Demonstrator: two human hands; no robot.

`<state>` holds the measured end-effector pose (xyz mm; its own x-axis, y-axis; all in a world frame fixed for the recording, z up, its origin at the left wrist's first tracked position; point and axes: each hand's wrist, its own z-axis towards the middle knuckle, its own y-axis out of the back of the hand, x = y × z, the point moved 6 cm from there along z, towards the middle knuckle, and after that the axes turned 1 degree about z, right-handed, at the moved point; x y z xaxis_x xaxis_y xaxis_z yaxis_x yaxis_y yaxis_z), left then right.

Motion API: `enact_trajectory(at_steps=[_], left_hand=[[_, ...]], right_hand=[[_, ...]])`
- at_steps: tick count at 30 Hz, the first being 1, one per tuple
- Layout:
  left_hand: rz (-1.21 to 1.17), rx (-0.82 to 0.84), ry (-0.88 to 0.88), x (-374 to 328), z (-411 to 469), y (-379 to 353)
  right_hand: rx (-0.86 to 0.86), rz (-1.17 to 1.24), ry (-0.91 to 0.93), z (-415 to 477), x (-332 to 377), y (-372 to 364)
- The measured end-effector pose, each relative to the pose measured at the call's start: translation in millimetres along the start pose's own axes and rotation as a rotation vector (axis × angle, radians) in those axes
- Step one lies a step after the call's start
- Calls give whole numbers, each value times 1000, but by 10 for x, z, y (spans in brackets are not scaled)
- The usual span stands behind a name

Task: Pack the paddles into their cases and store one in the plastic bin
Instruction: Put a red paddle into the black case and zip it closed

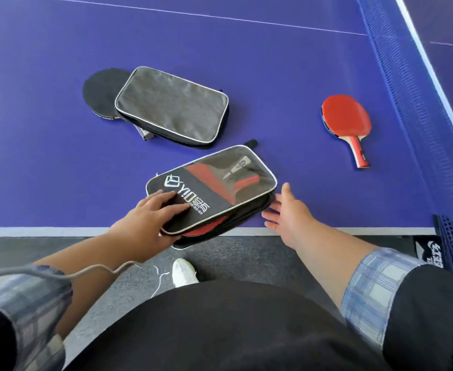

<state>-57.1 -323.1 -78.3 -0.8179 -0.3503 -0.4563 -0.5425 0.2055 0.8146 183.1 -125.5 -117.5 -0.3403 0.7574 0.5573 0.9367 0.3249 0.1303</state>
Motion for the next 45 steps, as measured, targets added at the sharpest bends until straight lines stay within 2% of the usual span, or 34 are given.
enact_trajectory(at_steps=[2, 6, 9, 12, 14, 18, 21, 24, 28, 31, 34, 35, 37, 41, 45], left_hand=[[174, 100, 31, 23, -29, -161], [309, 35, 100, -113, -72, -218], [387, -5, 112, -301, -52, -314], [366, -46, 124, -346, -3, -375], [375, -88, 127, -316, 32, -350], [384, -120, 134, -213, 82, -241], [391, -120, 84, -175, 126, -201], [367, -138, 43, -123, 177, -170], [303, -181, -86, -22, 211, -151], [100, -270, -163, 174, 196, -83], [-211, -410, 110, 628, 311, 201], [-279, -408, 211, 827, 426, 271], [-232, -290, 269, 1075, 714, 364], [-35, -55, 146, 1074, 1126, 475], [39, -6, 63, 1075, 1305, 567]], right_hand=[[57, -27, -12, 19, -43, 16], [66, -331, 72, 47, -50, 36], [61, -386, 121, -13, -83, 28], [-121, -432, 204, -129, -18, 105], [-222, -553, 418, -243, 165, 43], [-121, -909, 989, -658, 495, -541], [-39, -1192, 1158, -767, 579, -1046], [16, -1394, 1139, -640, 547, -1452], [6, -1585, 1080, -354, 483, -1747], [21, -1654, 1070, -203, 361, -1787], [-22, -1555, 1068, -152, 313, -1794], [-69, -1505, 1070, -154, 344, -1827], [-159, -1445, 1082, -165, 419, -1936], [-155, -1623, 1069, -121, 313, -2049], [-144, -1659, 1036, -76, 322, -2049]])
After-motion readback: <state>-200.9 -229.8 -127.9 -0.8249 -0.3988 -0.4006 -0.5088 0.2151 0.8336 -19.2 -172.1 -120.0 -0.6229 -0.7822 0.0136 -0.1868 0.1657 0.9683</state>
